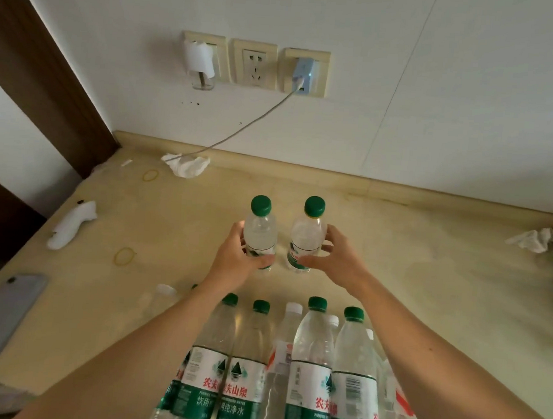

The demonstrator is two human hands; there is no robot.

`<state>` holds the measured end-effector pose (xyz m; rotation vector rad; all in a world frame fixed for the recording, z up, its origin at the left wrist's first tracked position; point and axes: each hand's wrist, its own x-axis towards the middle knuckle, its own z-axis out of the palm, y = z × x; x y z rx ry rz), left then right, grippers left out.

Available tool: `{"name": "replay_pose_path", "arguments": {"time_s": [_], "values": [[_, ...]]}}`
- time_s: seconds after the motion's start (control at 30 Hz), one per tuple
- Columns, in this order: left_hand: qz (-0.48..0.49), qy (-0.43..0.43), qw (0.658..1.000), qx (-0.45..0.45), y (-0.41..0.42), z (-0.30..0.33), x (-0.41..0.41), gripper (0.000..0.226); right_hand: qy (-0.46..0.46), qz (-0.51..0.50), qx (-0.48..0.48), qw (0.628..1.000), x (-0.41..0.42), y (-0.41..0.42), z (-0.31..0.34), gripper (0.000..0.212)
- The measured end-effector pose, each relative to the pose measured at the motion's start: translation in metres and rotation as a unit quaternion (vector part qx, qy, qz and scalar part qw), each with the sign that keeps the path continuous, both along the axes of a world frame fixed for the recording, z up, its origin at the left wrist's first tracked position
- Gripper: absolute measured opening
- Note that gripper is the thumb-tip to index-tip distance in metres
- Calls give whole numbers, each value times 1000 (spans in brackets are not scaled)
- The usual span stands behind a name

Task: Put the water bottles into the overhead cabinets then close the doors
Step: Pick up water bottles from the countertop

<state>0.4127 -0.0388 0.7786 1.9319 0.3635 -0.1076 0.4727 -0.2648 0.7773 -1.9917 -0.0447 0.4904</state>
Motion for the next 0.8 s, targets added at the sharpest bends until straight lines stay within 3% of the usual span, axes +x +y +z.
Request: {"name": "replay_pose_path", "arguments": {"time_s": [0.13,0.4,0.57,0.8], "values": [[27,-13,999,-12,-3,-4,2,60,-13,3,30,999,1,9,-6,65],[49,-44,997,-51,1,7,-11,55,-57,-60,51,995,-20,18,20,51],[40,-105,990,-82,1,55,-13,61,-150,-112,63,980,-40,22,79,57],[-14,-237,963,-126,-6,168,-26,56,-281,-174,98,939,-91,25,183,67]]}}
